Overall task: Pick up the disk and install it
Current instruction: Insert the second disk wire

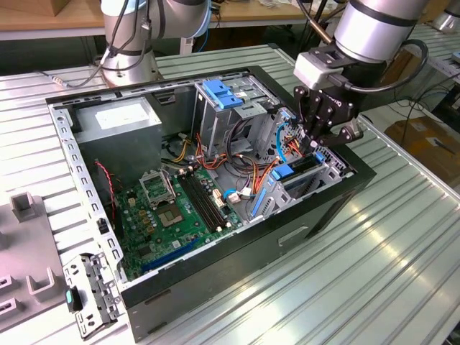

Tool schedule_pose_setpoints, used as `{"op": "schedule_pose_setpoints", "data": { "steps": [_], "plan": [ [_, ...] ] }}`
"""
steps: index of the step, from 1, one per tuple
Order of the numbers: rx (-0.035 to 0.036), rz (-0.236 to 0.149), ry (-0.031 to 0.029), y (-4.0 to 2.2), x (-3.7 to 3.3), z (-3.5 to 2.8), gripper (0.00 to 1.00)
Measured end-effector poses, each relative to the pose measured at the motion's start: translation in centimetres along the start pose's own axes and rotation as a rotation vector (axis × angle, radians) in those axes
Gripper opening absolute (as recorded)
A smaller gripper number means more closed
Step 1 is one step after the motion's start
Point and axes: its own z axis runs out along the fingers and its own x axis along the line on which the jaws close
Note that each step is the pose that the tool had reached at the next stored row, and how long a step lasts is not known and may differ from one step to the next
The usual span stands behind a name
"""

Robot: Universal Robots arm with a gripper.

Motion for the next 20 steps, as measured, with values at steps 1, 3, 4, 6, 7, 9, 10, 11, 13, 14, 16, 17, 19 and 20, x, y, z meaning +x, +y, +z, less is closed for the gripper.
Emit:
{"op": "schedule_pose_setpoints", "data": {
  "steps": [1, 3, 4, 6, 7, 9, 10, 11, 13, 14, 16, 17, 19, 20],
  "plan": [
    [0.0000, 0.000, 0.0002, -0.01, -0.06, -0.16, 0.11],
    [0.0002, 0.000, 0.0019, -0.05, -0.33, -0.76, 0.11],
    [0.0003, 0.000, 0.0024, -0.06, -0.41, -1.11, 0.11],
    [0.0003, 0.001, 0.0022, -0.08, -0.55, -1.99, 0.11],
    [0.0004, 0.000, 0.0020, -0.09, -0.66, -2.44, 0.11],
    [0.0003, 0.000, 0.0022, -0.10, -0.94, -3.51, 0.11],
    [0.0003, 0.001, 0.0060, -0.10, -1.45, -3.77, 0.11],
    [0.0004, 0.001, 0.0110, -0.11, -1.79, -3.83, 0.11],
    [-0.0028, 0.001, 0.0179, -0.16, -2.76, -3.84, 0.11],
    [-0.0058, 0.001, 0.0176, -0.20, -3.05, -3.83, 0.11],
    [-0.0118, 0.001, 0.0183, -0.29, -3.71, -3.82, 0.11],
    [-0.0145, 0.000, 0.0198, -0.35, -4.12, -3.85, 0.11],
    [-0.0165, 0.000, 0.0282, -0.55, -4.80, -3.78, 0.11],
    [-0.0167, 0.000, 0.0357, -0.63, -5.11, -3.73, 0.11]
  ]
}}
